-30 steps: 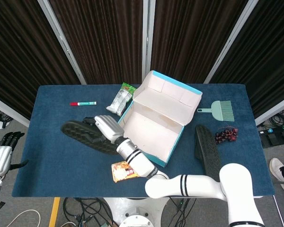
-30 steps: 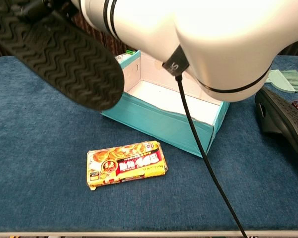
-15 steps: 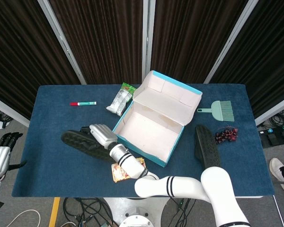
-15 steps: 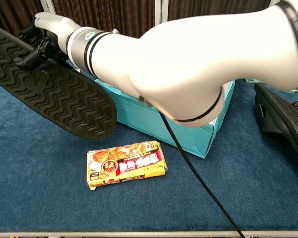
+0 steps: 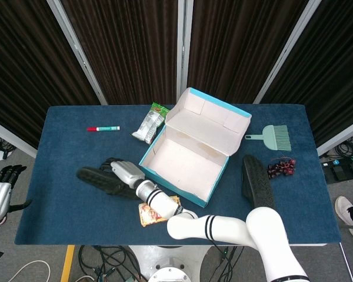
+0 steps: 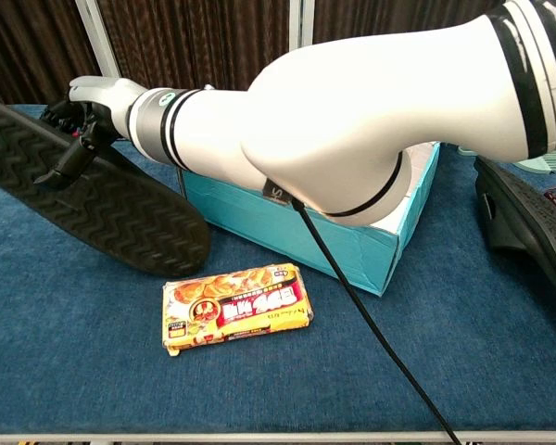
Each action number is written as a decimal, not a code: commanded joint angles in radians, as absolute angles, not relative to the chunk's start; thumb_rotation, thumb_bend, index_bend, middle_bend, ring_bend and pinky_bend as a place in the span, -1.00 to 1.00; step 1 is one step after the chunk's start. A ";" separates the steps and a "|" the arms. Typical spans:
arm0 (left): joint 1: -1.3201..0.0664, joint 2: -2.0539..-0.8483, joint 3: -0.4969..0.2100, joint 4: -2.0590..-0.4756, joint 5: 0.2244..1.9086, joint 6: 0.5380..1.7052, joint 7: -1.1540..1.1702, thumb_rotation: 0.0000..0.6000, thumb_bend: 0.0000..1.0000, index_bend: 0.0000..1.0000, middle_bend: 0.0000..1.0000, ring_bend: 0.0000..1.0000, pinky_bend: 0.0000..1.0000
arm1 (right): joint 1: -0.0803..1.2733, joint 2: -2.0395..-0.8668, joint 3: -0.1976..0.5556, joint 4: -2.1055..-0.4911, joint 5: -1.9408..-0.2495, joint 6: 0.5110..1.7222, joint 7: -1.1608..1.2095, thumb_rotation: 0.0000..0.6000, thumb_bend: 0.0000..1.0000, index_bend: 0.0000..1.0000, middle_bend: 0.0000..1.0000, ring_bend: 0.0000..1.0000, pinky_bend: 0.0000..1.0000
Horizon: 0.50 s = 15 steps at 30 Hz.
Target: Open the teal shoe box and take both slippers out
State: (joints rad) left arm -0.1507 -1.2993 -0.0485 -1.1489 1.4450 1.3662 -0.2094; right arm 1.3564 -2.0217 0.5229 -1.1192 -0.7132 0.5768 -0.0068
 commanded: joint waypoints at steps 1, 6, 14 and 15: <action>-0.151 -1.300 -0.048 -1.149 1.445 1.365 -0.208 1.00 -0.78 -0.70 -0.75 -0.80 -0.29 | 1.350 -2.020 0.521 -1.114 -0.731 0.613 0.001 1.00 -0.81 -1.00 -0.89 -1.00 -1.00; -0.150 -1.298 -0.048 -1.151 1.445 1.365 -0.205 1.00 -0.78 -0.70 -0.75 -0.80 -0.29 | 1.336 -2.028 0.518 -1.117 -0.788 0.688 0.004 1.00 -0.81 -1.00 -0.98 -1.00 -1.00; -0.153 -1.294 -0.051 -1.159 1.449 1.370 -0.199 1.00 -0.78 -0.70 -0.75 -0.80 -0.29 | 1.246 -1.931 0.498 -1.251 -0.894 0.830 -0.022 1.00 -0.82 -1.00 -0.98 -1.00 -1.00; -0.154 -1.294 -0.051 -1.161 1.451 1.371 -0.196 1.00 -0.78 -0.70 -0.75 -0.80 -0.29 | 1.220 -1.898 0.477 -1.285 -0.921 0.865 -0.050 1.00 -0.83 -1.00 -0.98 -1.00 -1.00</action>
